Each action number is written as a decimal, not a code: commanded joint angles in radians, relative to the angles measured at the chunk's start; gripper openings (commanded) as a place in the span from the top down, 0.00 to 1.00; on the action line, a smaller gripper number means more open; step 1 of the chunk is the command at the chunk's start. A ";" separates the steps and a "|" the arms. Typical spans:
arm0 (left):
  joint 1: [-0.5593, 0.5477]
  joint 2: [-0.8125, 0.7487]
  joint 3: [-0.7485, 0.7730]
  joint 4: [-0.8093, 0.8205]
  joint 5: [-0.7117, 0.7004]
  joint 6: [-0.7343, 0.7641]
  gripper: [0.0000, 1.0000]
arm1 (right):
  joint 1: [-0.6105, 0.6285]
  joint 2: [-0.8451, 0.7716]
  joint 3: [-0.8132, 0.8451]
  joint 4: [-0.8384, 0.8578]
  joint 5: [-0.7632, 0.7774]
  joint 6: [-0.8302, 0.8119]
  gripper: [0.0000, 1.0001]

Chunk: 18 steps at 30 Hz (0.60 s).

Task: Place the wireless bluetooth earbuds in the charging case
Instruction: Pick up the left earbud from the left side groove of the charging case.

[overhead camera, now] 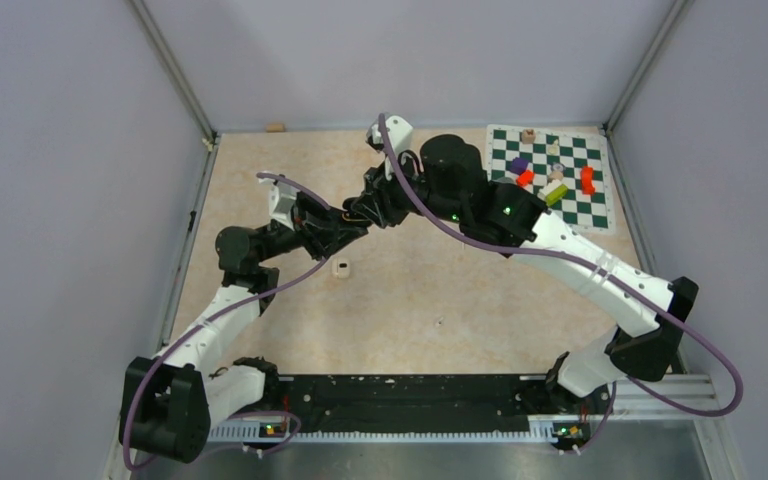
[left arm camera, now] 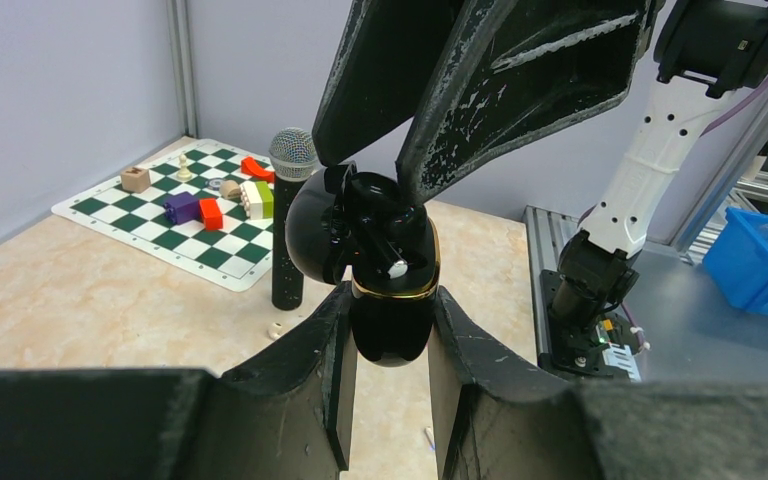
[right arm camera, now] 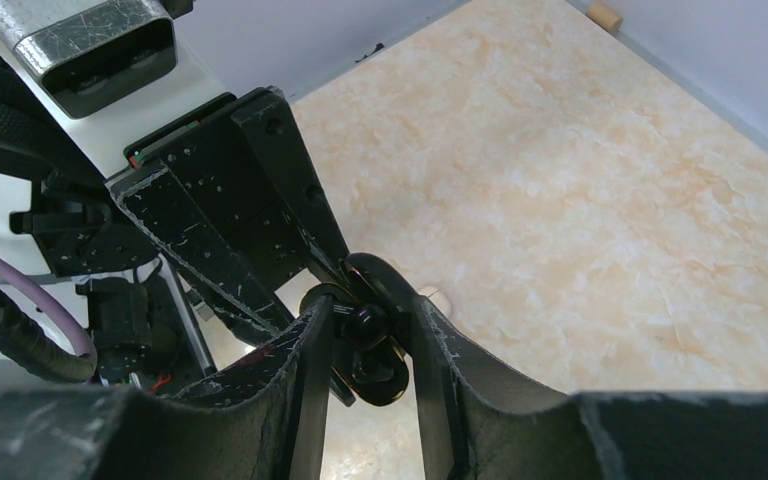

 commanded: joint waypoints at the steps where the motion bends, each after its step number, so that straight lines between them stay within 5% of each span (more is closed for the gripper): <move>1: 0.006 -0.009 0.012 0.033 -0.011 0.011 1.00 | 0.011 -0.020 -0.007 0.028 -0.002 0.013 0.66; 18: 0.013 -0.009 0.013 0.016 -0.018 0.026 1.00 | 0.033 -0.050 -0.006 0.010 0.024 -0.036 0.66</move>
